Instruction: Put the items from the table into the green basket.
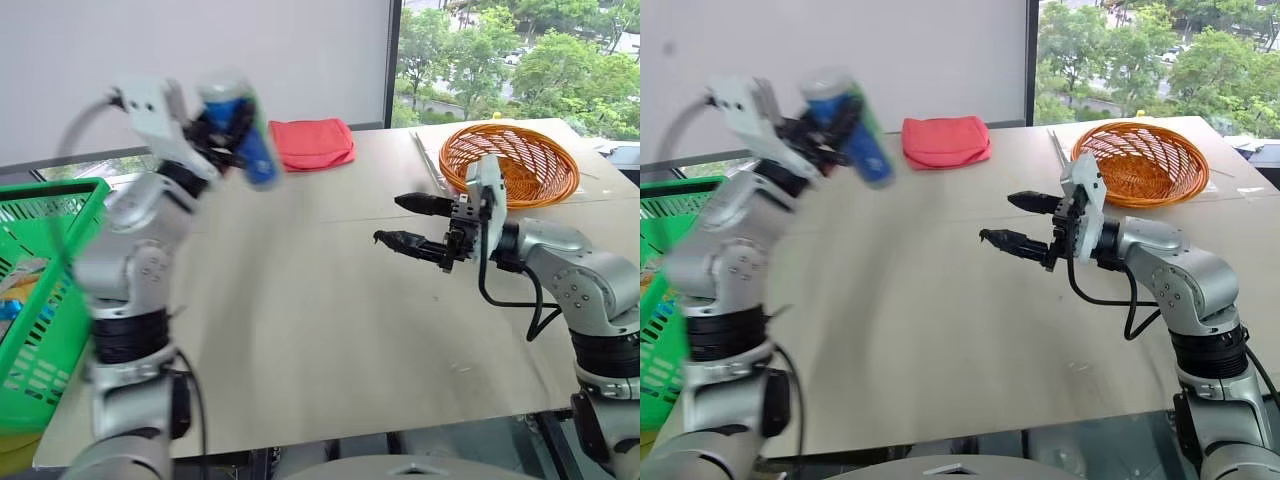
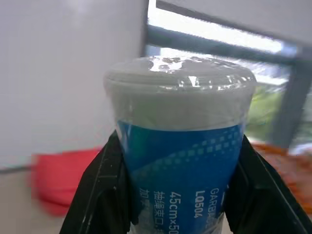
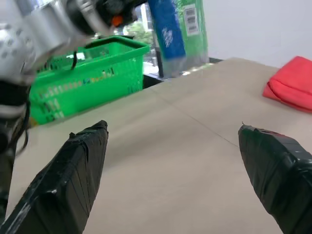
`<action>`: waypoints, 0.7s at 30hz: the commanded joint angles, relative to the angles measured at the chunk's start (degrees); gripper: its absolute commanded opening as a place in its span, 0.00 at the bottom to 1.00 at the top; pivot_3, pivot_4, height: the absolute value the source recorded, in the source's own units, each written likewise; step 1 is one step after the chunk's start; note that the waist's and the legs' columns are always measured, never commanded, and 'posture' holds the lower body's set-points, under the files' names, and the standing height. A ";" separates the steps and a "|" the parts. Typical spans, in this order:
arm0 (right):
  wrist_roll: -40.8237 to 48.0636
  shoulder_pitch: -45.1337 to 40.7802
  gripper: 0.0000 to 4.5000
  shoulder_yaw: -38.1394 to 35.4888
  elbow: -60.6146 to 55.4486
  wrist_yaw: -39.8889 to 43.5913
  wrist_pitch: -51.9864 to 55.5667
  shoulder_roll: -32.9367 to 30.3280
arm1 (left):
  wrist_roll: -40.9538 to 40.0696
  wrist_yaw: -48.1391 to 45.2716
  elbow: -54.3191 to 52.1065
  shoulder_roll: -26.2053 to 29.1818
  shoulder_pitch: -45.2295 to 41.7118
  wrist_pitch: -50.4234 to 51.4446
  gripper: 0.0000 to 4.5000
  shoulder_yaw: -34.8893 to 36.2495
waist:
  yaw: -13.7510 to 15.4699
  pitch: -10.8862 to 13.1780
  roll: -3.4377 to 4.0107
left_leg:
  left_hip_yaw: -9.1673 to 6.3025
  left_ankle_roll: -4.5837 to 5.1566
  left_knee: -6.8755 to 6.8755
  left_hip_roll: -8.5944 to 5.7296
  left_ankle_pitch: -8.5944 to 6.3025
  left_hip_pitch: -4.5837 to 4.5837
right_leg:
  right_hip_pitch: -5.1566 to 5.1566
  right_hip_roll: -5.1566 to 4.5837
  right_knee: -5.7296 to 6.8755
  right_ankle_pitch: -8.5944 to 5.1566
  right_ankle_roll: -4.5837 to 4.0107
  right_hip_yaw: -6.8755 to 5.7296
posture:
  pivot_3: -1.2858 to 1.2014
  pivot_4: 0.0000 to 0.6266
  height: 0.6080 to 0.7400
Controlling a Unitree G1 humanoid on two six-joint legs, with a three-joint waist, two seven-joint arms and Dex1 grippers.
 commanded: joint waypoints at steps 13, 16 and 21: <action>1.98 -7.98 1.00 0.05 4.17 10.72 -7.03 2.97 | 38.12 3.36 11.93 26.63 21.53 -9.36 0.38 9.75 | 6.23 0.19 0.05 | -0.09 0.00 -0.07 -0.01 -0.03 0.01 | -0.06 -0.09 -0.05 0.00 -0.02 -0.12 | 0.51 0.00 1.00; 1.81 -7.99 1.00 0.03 4.55 11.05 -7.54 3.21 | 38.44 3.39 12.70 24.88 22.30 -11.46 0.49 9.68 | 7.49 0.14 -0.05 | -0.03 0.00 -0.07 -0.03 -0.03 -0.03 | -0.06 -0.14 -0.07 0.01 -0.03 -0.11 | 0.51 0.00 1.00; 1.72 -7.04 1.00 0.00 4.10 11.35 -7.90 3.37 | 39.49 3.52 15.66 23.86 21.19 -14.16 0.99 8.69 | 7.96 0.13 -0.18 | 0.02 -0.04 -0.07 -0.03 -0.06 -0.04 | -0.08 -0.17 -0.08 0.02 -0.04 -0.08 | 0.51 0.00 1.00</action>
